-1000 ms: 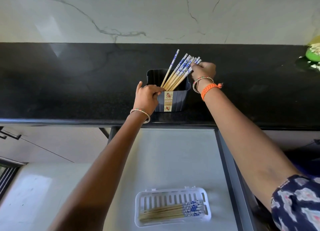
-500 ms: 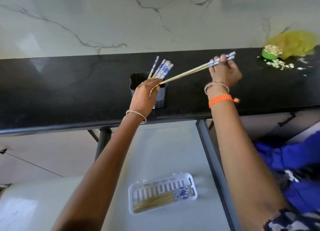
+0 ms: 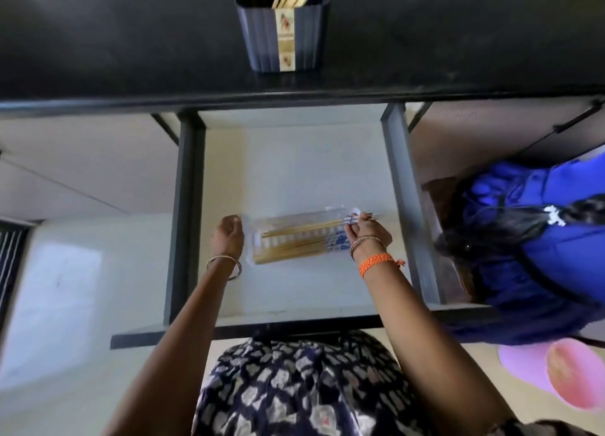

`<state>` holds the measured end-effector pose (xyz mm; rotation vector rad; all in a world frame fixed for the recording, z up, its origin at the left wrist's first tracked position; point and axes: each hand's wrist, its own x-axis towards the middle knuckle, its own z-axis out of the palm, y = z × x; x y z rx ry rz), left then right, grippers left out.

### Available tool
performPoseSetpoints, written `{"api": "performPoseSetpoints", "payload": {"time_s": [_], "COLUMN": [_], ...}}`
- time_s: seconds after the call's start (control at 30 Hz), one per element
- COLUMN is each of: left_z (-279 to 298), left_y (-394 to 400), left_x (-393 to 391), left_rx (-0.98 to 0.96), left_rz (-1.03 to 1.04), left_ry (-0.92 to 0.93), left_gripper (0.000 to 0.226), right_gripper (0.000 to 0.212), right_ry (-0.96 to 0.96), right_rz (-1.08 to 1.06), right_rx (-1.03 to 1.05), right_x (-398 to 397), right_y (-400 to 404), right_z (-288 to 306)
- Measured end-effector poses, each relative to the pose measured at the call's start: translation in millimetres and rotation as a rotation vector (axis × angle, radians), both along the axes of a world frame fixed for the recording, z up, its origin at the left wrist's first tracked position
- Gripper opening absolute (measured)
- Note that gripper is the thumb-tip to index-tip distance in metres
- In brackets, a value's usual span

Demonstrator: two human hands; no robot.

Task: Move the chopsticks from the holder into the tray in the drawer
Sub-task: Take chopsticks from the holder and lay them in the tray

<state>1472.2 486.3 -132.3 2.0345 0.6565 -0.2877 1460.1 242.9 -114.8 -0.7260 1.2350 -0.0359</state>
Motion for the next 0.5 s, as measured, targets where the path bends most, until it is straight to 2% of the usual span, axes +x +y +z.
{"api": "performPoseSetpoints", "payload": {"time_s": [0.03,0.13,0.23,0.33,0.4,0.43,0.5], "left_z": [-7.9,-12.5,-22.3,-24.2,-24.4,-25.8,-28.1], "left_y": [5.2,4.1,2.8,1.6,2.6,3.9,6.2], "left_x": [-7.7,-9.7,-13.1,-12.0,-10.8,-10.2,-10.1], "left_rx": [-0.076,-0.276,-0.276,-0.278,-0.286,-0.297,-0.316], "left_rz": [-0.025,-0.004,0.022,0.040,0.040,0.044,0.047], "left_ry": [0.044,0.173,0.164,0.140,0.132,0.135,0.153], "left_gripper": [0.026,0.034,0.032,0.029,0.027,0.027,0.027], "right_gripper": [0.015,0.028,0.027,0.010,0.024,0.024,0.031], "right_ry": [0.070,0.097,0.066,0.058,0.079,0.101,0.148], "right_rz": [-0.020,-0.011,0.012,0.004,-0.013,0.018,0.160], "right_rx": [-0.056,-0.098,-0.077,-0.048,-0.028,-0.041,-0.054], "right_x": [-1.2,-0.5,7.8,12.6,13.9,14.6,13.8], "right_y": [6.2,23.5,32.0,45.4,46.8,45.8,44.9], "right_z": [-5.4,-8.3,-11.4,-8.4,-9.5,-10.5,-11.3]}}
